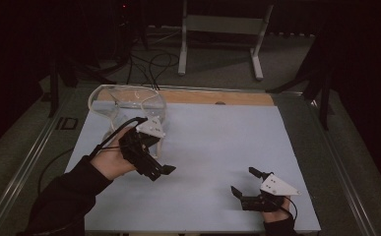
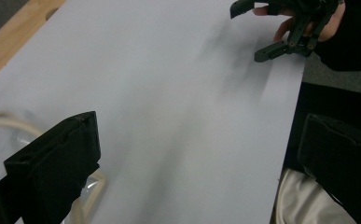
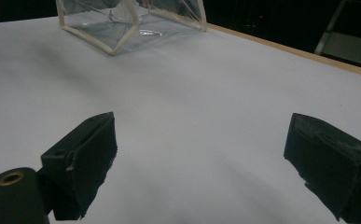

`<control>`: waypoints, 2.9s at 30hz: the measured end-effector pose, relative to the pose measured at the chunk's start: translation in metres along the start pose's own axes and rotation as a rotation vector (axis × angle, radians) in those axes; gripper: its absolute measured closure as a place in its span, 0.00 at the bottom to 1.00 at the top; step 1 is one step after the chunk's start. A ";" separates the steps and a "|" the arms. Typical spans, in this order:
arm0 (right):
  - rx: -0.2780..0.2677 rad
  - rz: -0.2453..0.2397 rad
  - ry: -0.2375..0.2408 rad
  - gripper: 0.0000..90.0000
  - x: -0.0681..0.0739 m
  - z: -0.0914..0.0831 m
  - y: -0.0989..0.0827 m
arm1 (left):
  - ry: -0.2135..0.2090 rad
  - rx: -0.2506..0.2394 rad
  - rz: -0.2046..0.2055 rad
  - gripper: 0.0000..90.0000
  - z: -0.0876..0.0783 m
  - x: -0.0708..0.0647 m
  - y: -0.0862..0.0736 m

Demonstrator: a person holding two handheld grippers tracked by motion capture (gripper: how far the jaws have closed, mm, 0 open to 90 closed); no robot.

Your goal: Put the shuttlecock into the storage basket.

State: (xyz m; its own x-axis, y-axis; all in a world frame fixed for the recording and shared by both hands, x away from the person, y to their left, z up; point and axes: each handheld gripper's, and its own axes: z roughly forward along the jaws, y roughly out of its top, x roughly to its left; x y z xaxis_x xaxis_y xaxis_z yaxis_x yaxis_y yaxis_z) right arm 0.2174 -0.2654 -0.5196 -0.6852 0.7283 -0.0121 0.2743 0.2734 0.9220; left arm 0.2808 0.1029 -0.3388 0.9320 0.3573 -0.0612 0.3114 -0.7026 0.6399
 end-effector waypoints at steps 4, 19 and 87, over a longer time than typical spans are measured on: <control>0.001 0.002 0.000 0.10 0.000 0.000 0.000 | -0.033 -0.008 0.022 0.00 0.011 -0.009 0.001; -0.002 0.005 0.003 0.10 -0.001 0.000 0.000 | -0.086 0.028 0.062 0.00 0.056 -0.020 -0.015; 0.018 0.004 0.006 0.10 0.000 0.002 -0.001 | 0.038 -0.114 -0.149 0.00 0.062 0.003 -0.179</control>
State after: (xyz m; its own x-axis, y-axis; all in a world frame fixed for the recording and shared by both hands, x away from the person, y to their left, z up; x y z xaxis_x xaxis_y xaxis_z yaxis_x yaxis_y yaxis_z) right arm 0.2186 -0.2639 -0.5213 -0.6878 0.7258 -0.0060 0.2893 0.2818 0.9148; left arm 0.2393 0.1919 -0.5006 0.8691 0.4761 -0.1342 0.4199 -0.5666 0.7089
